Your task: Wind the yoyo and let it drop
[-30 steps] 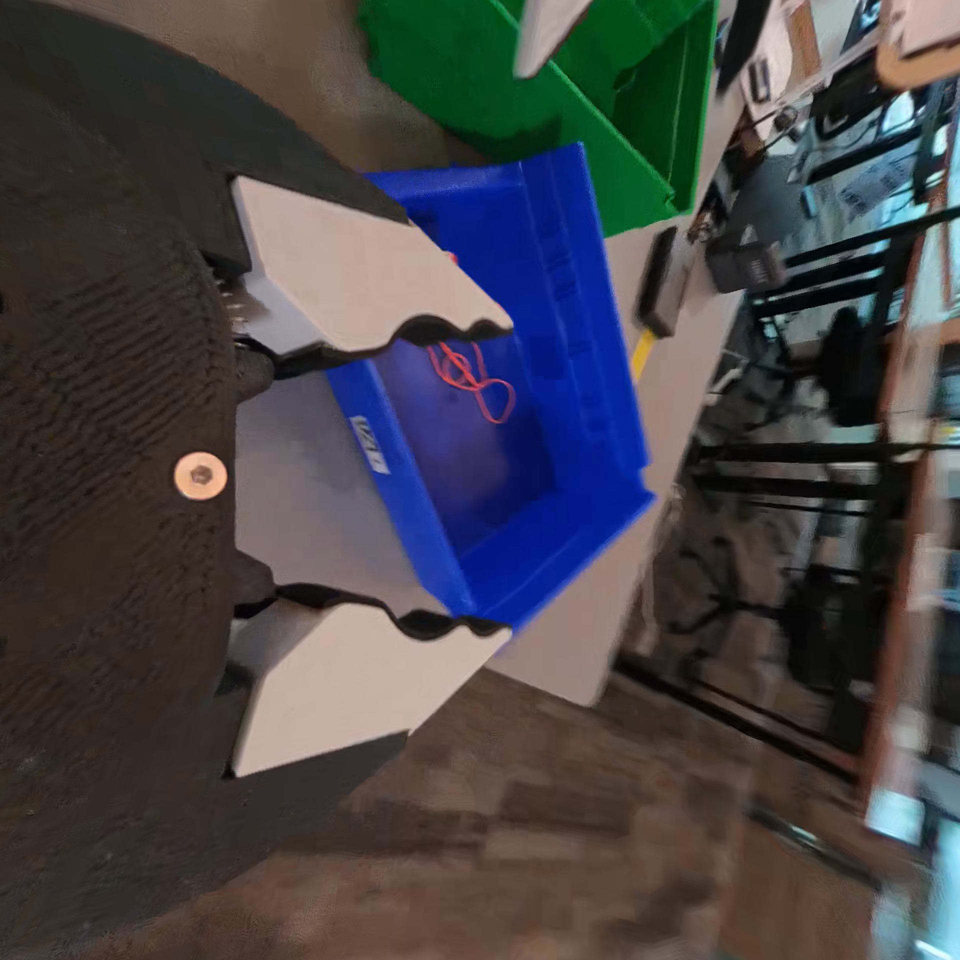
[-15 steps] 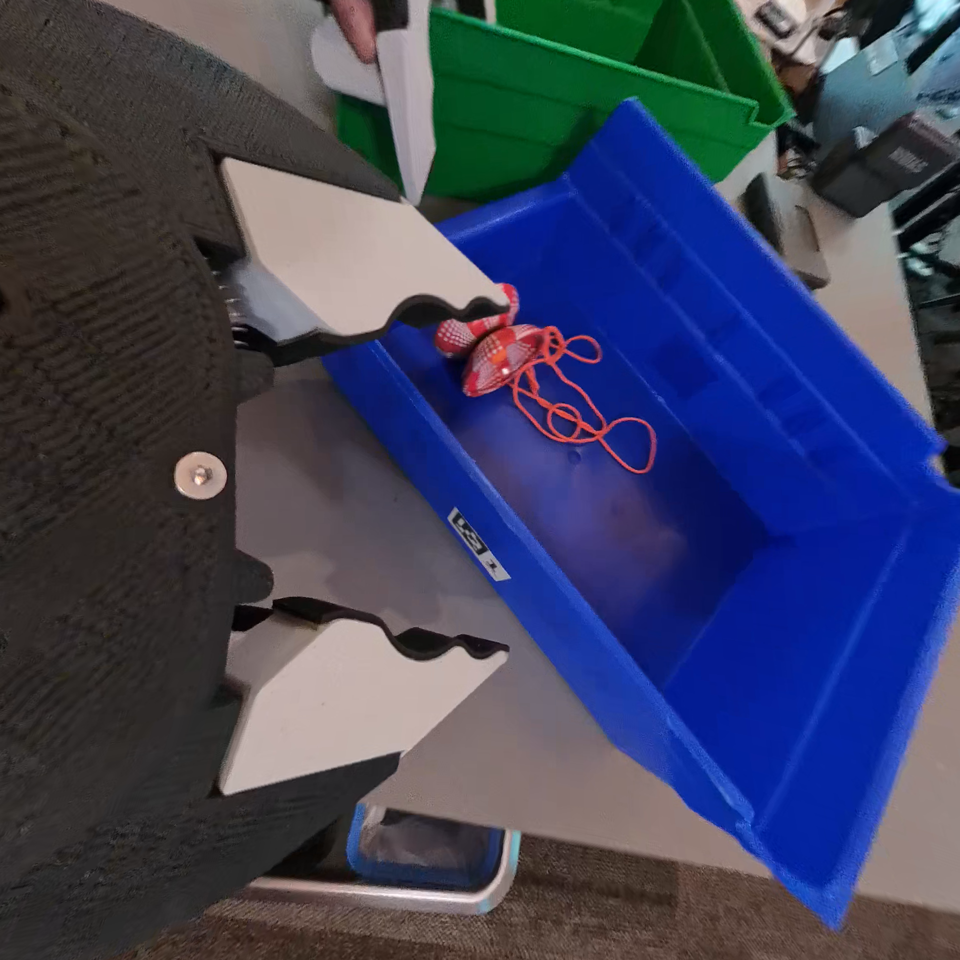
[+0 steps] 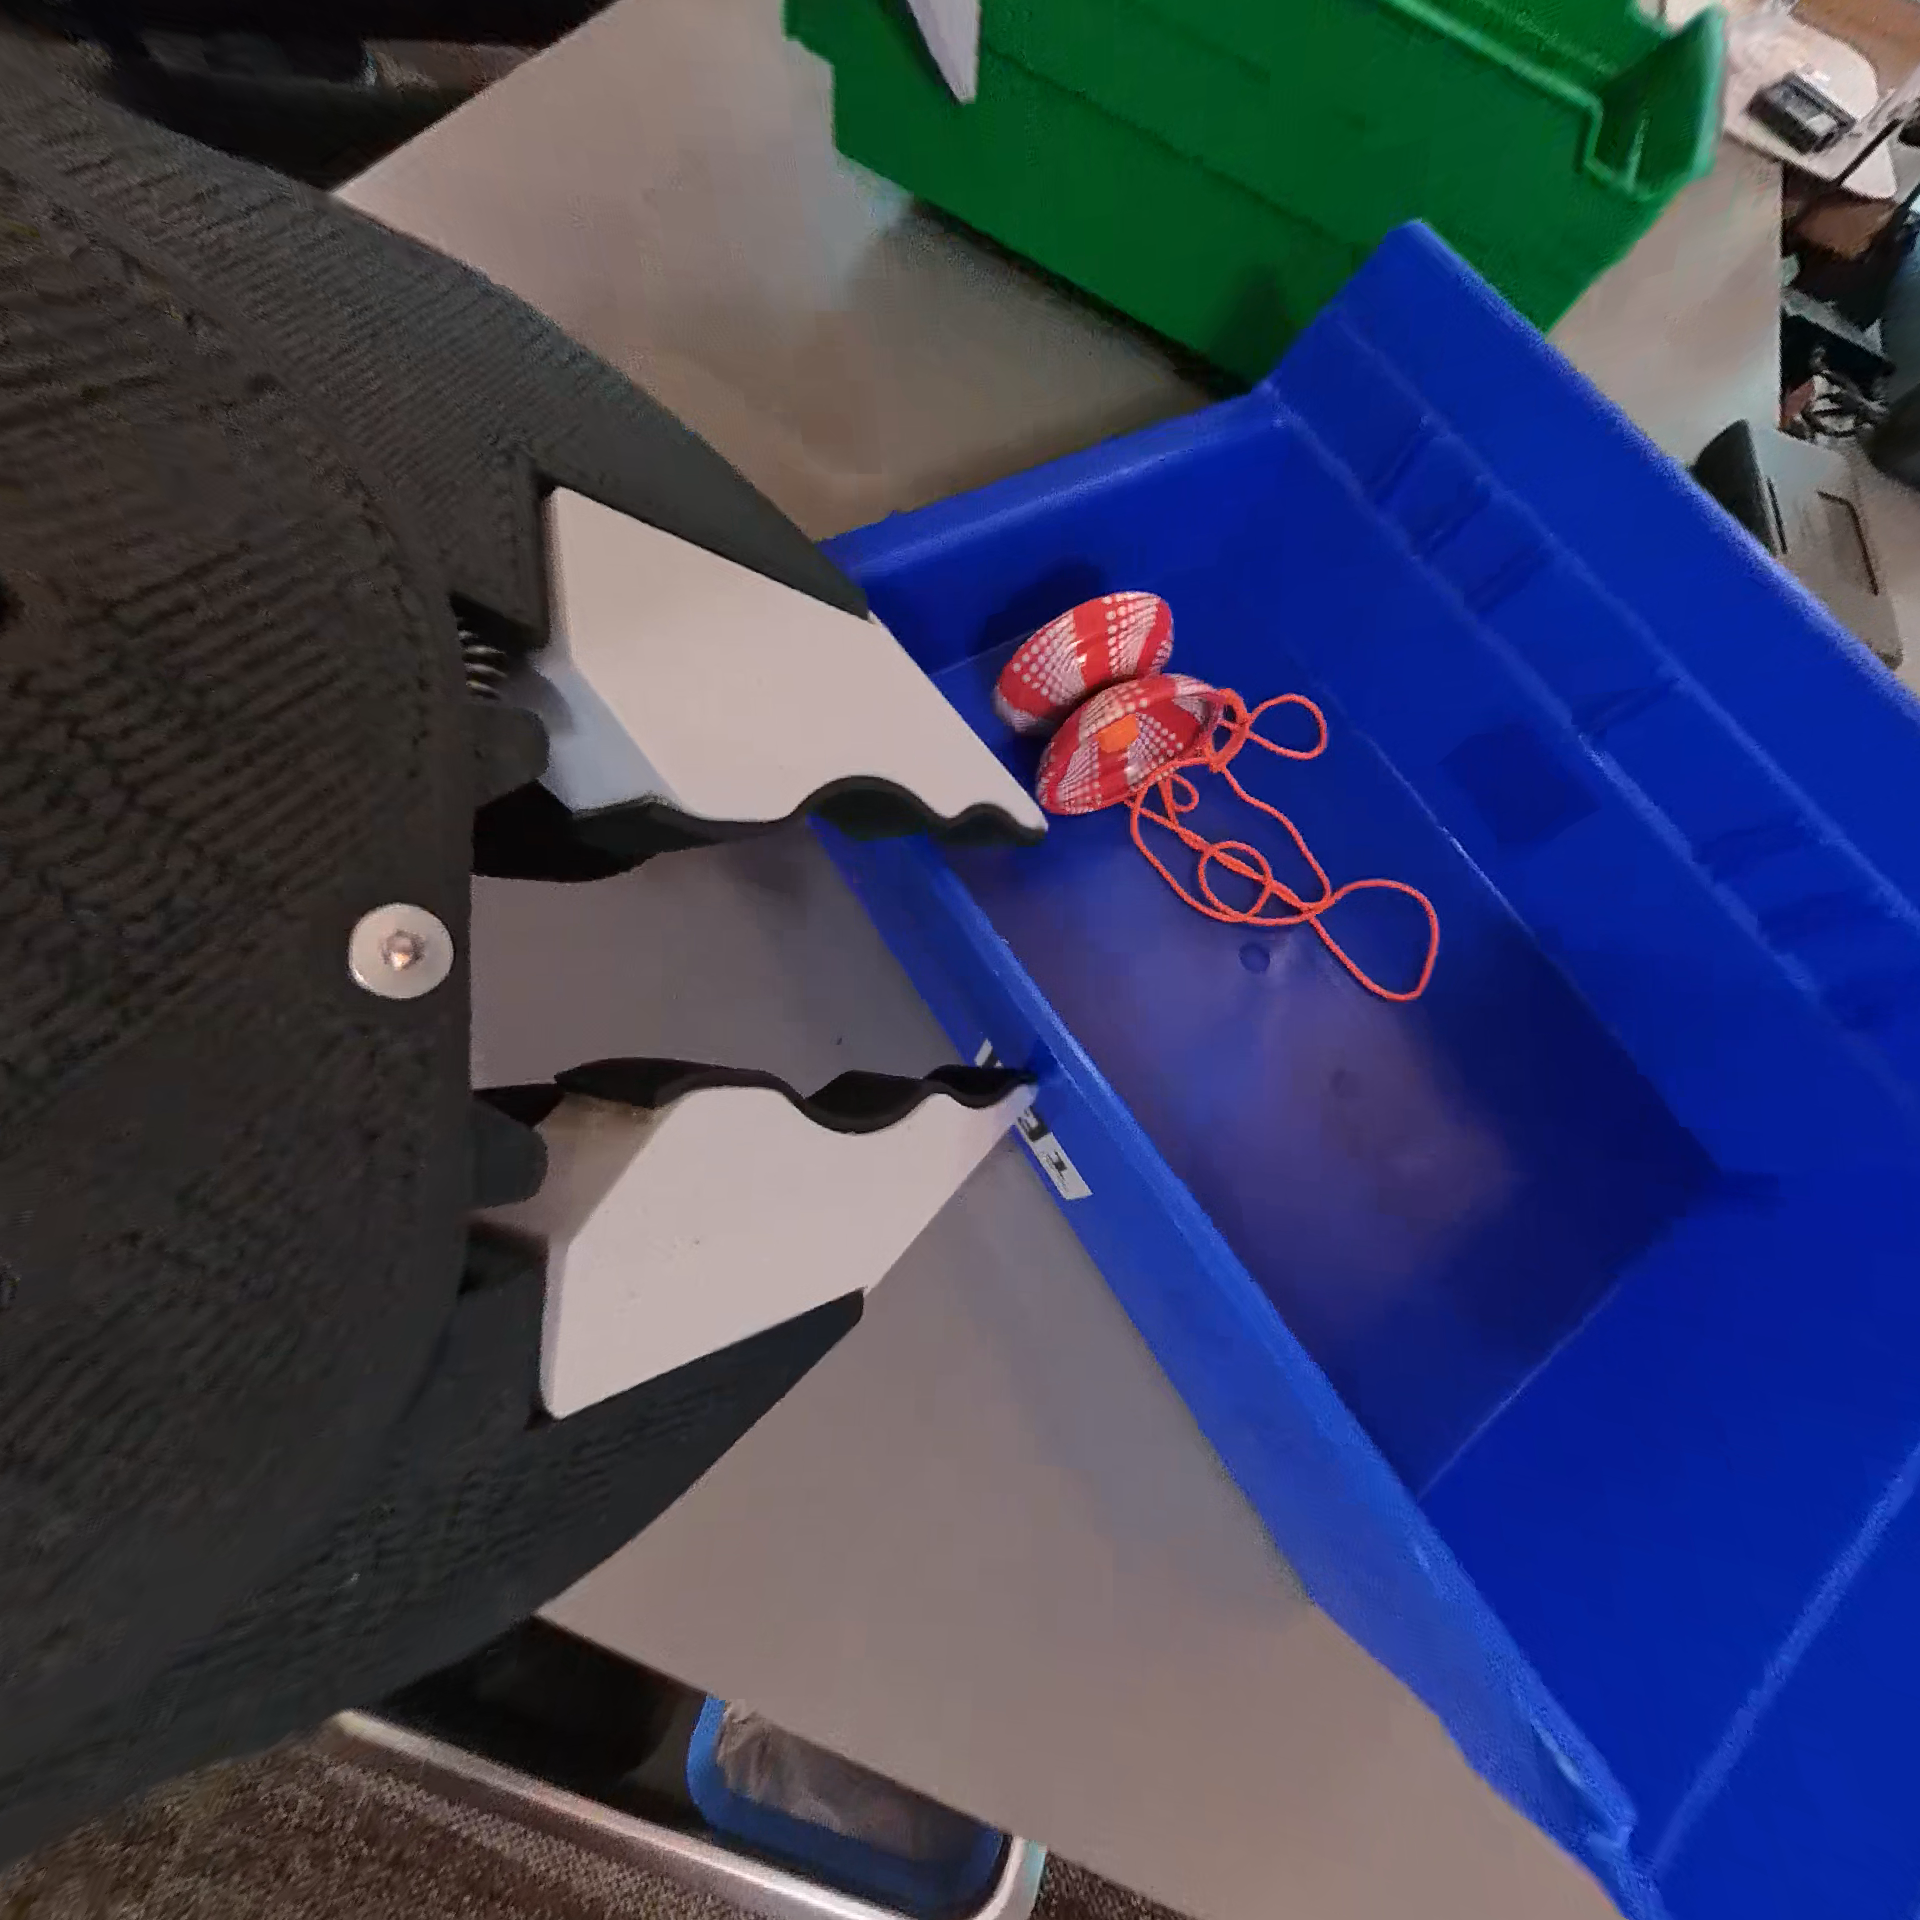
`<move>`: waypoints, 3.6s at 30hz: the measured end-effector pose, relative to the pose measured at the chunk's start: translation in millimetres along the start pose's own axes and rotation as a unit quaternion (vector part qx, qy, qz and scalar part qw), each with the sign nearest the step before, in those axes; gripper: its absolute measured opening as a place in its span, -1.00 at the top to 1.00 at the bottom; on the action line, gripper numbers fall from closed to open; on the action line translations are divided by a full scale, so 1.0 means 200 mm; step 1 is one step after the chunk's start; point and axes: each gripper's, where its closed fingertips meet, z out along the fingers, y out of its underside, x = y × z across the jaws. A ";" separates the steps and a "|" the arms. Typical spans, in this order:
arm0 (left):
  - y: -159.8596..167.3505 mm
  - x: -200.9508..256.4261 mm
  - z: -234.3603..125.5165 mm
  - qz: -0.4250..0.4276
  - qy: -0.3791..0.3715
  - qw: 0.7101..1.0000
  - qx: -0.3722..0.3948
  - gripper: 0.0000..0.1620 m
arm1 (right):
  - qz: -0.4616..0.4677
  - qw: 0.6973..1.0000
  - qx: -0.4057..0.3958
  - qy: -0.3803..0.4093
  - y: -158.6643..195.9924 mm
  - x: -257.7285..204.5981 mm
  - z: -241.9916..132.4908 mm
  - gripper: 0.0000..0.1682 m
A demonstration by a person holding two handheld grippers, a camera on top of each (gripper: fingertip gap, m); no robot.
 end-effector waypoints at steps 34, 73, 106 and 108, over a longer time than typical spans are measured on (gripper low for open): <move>-0.33 1.13 -0.77 0.235 0.174 0.931 0.219 0.97 | -0.238 0.949 0.187 0.088 0.15 0.09 -0.53 0.76; -0.11 -0.34 -0.60 -0.100 0.152 0.932 0.315 -0.03 | -0.280 0.919 0.181 -0.211 -0.11 -1.39 -0.25 0.40; -0.35 -0.09 -0.80 0.103 0.474 0.806 0.338 -0.43 | -0.146 0.908 0.091 -0.382 -0.16 -2.03 -0.14 0.99; -0.39 0.07 -0.91 0.129 0.524 0.769 0.344 -0.41 | -0.118 0.909 0.138 -0.376 -0.20 -1.97 -0.30 0.99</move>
